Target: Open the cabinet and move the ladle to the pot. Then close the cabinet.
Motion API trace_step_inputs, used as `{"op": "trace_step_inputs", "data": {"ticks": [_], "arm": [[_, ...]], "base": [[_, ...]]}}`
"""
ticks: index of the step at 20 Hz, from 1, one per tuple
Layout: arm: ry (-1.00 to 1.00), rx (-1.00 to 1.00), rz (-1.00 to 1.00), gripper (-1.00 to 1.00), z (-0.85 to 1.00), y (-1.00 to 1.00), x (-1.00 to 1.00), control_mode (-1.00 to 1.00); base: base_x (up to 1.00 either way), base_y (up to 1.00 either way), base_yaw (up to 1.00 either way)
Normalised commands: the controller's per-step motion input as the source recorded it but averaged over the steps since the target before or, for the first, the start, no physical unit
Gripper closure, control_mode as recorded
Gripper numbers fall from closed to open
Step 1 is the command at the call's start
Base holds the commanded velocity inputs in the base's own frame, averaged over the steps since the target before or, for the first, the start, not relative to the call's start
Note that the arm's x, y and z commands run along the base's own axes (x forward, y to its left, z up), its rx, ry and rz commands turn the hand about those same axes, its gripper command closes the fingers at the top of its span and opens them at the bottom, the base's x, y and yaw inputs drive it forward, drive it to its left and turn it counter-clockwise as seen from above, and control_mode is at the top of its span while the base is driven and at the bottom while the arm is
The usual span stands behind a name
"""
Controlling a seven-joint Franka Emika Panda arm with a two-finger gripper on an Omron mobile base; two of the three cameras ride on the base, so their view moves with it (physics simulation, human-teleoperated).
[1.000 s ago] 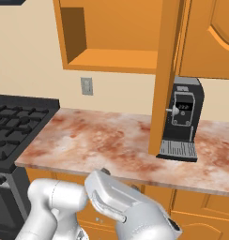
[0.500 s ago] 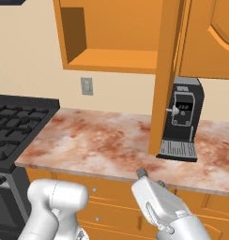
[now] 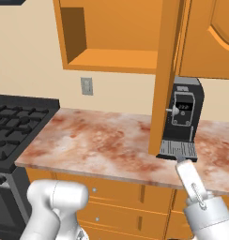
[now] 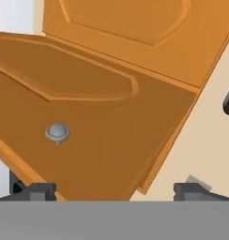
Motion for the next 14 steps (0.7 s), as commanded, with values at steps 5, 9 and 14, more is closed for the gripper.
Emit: {"op": "trace_step_inputs", "data": {"ticks": [5,9,14], "arm": [[-0.04,0.17,0.0,-1.0,-0.06,-0.62,0.55,-1.0],[-0.01,0.15,0.0,-1.0,-0.06,-0.52,0.53,-1.0],[-0.01,0.08,0.03,-1.0,0.0,-0.18,0.43,-1.0]], "base": [[0.0,0.0,0.0],[0.0,0.0,0.0],[0.0,0.0,0.0]]}}
